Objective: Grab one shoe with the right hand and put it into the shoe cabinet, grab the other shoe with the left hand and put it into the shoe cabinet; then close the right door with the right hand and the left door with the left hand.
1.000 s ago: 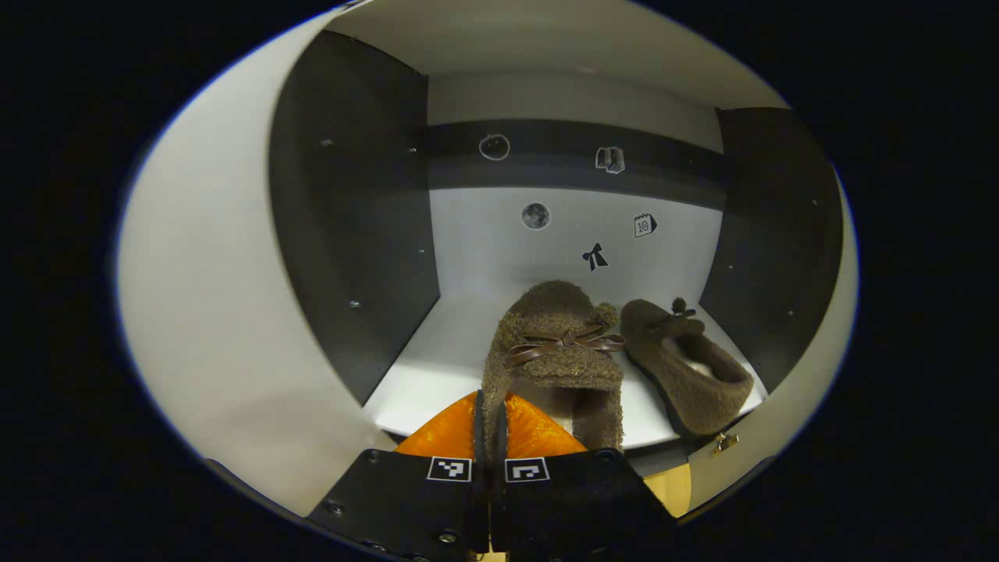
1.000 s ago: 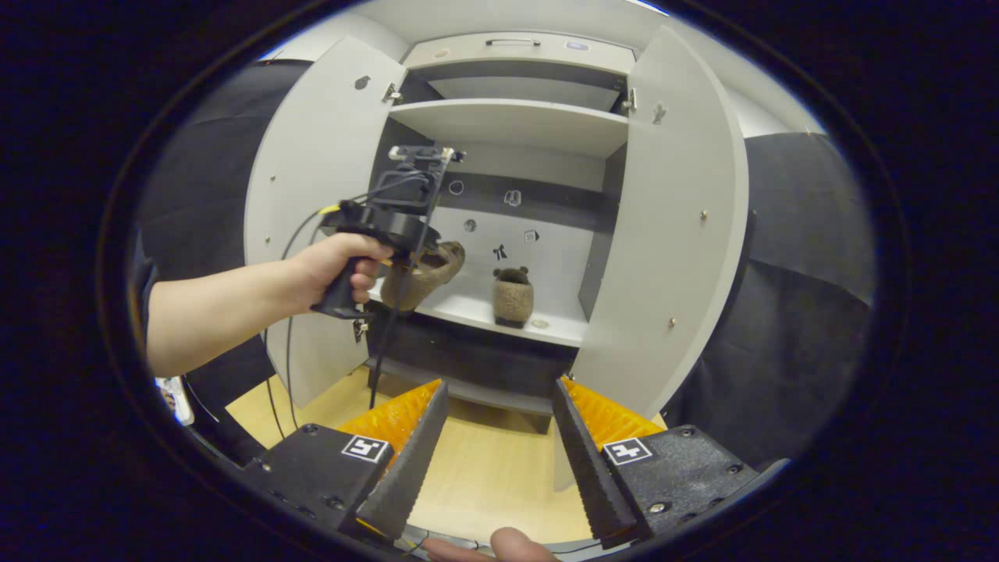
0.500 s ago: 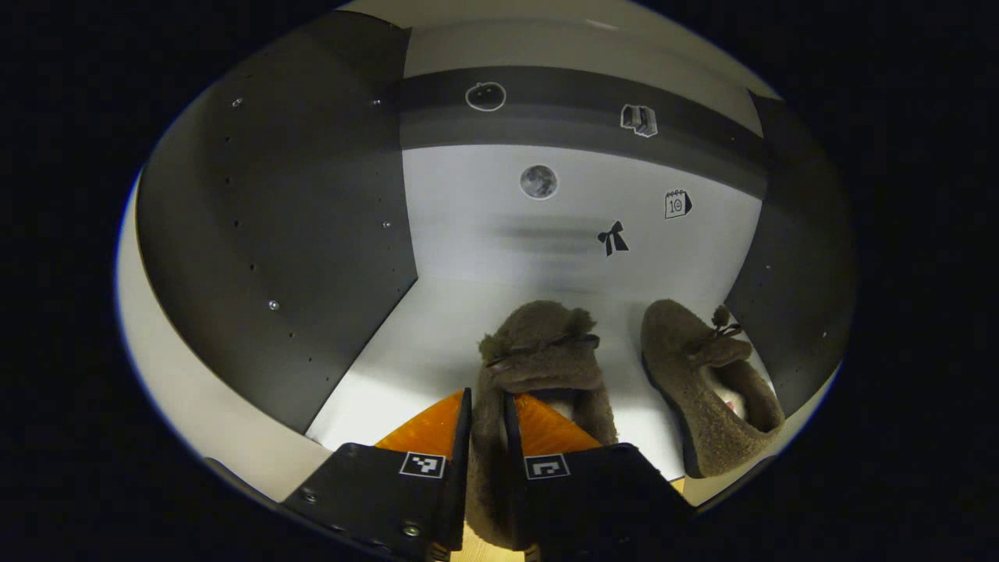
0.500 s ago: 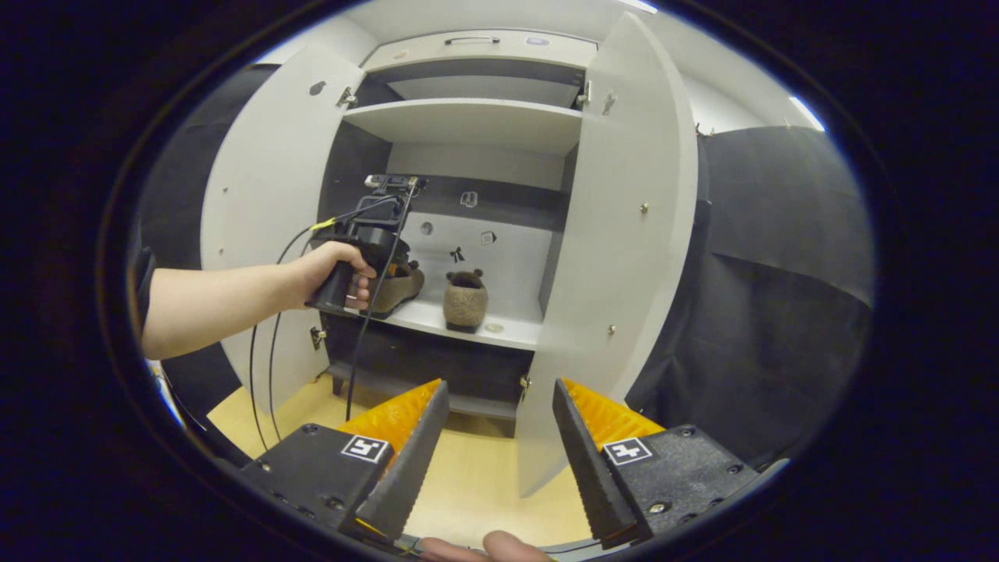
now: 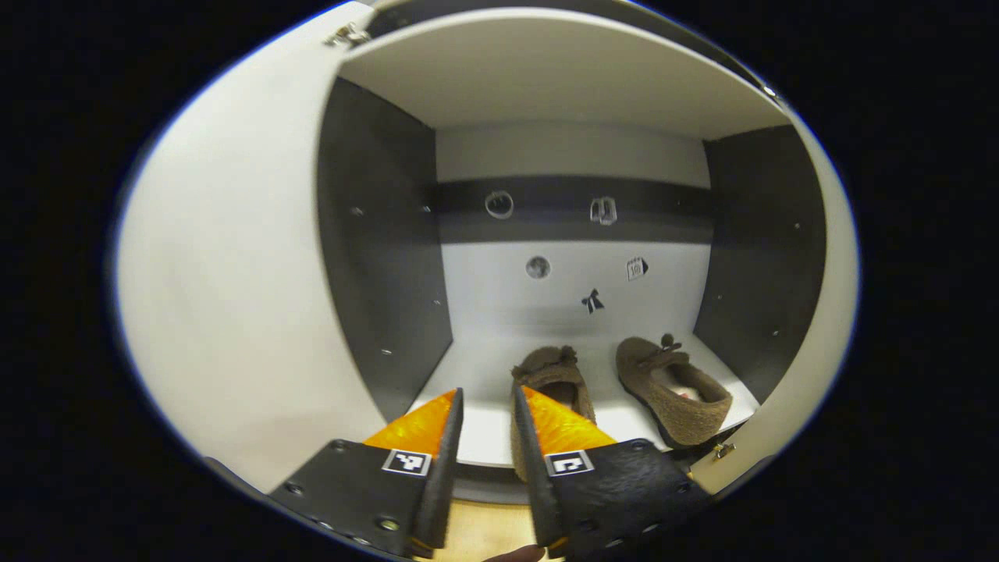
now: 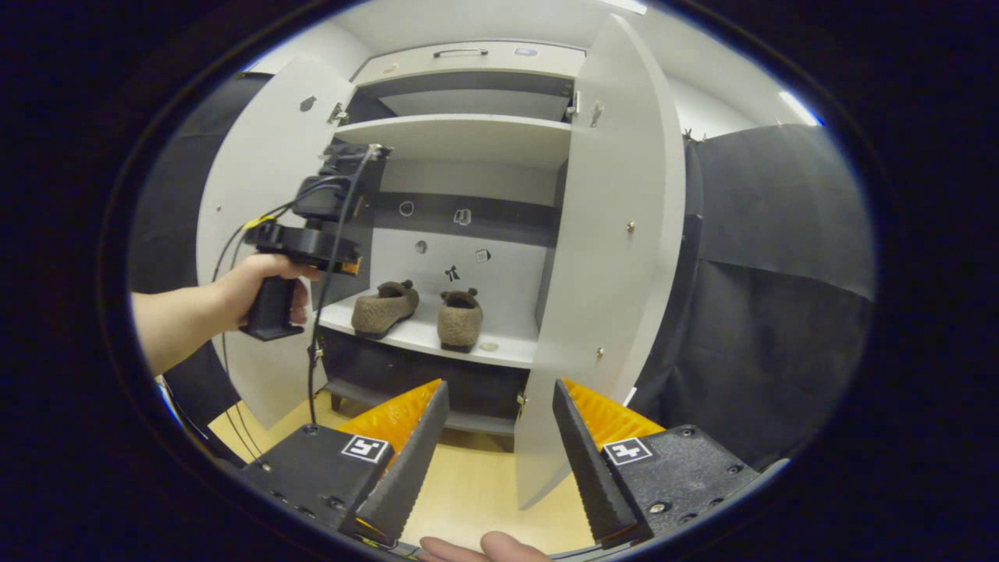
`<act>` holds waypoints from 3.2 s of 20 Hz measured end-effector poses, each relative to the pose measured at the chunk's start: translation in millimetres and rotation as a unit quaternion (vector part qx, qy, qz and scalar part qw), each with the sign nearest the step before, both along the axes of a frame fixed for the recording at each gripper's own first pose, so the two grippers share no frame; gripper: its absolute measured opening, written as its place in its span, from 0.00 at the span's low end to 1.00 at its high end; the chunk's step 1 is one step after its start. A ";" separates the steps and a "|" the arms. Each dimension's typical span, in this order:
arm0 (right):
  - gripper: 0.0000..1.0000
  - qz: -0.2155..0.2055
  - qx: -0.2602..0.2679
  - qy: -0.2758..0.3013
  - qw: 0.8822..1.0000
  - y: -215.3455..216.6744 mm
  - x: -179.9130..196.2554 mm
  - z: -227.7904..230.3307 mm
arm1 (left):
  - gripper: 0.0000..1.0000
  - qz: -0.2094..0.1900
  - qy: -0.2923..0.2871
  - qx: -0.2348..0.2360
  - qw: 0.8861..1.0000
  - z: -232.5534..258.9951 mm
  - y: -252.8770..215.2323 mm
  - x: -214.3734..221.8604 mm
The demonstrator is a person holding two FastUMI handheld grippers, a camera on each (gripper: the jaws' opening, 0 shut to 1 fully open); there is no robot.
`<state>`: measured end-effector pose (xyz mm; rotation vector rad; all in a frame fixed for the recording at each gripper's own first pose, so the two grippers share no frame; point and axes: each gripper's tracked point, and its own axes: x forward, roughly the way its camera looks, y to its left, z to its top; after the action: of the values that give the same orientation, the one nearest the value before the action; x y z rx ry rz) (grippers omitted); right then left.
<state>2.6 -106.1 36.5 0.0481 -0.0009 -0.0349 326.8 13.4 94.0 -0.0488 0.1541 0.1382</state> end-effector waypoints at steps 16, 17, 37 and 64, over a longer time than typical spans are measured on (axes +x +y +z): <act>0.89 -0.020 -0.004 -0.035 0.999 29.1 -24.0 16.7 | 0.83 -0.074 -0.109 -0.084 0.988 -13.0 -23.8 -238.4; 0.86 -0.014 -0.005 -0.039 0.999 30.5 -25.6 19.1 | 0.84 -0.072 -0.100 -0.096 0.988 -15.1 -23.2 -236.8; 0.86 -0.101 0.004 0.051 0.994 -137.9 0.8 -46.0 | 0.87 -0.115 -0.078 -0.102 0.985 -26.9 -77.9 -198.4; 0.77 0.043 -0.108 -0.009 0.993 63.8 101.0 -2.8 | 0.87 0.052 -0.043 -0.098 0.993 -79.6 84.1 -265.4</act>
<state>103.6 -42.3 33.7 -0.1679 -0.0206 0.0510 61.4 97.4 14.4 -0.2578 0.0782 0.2243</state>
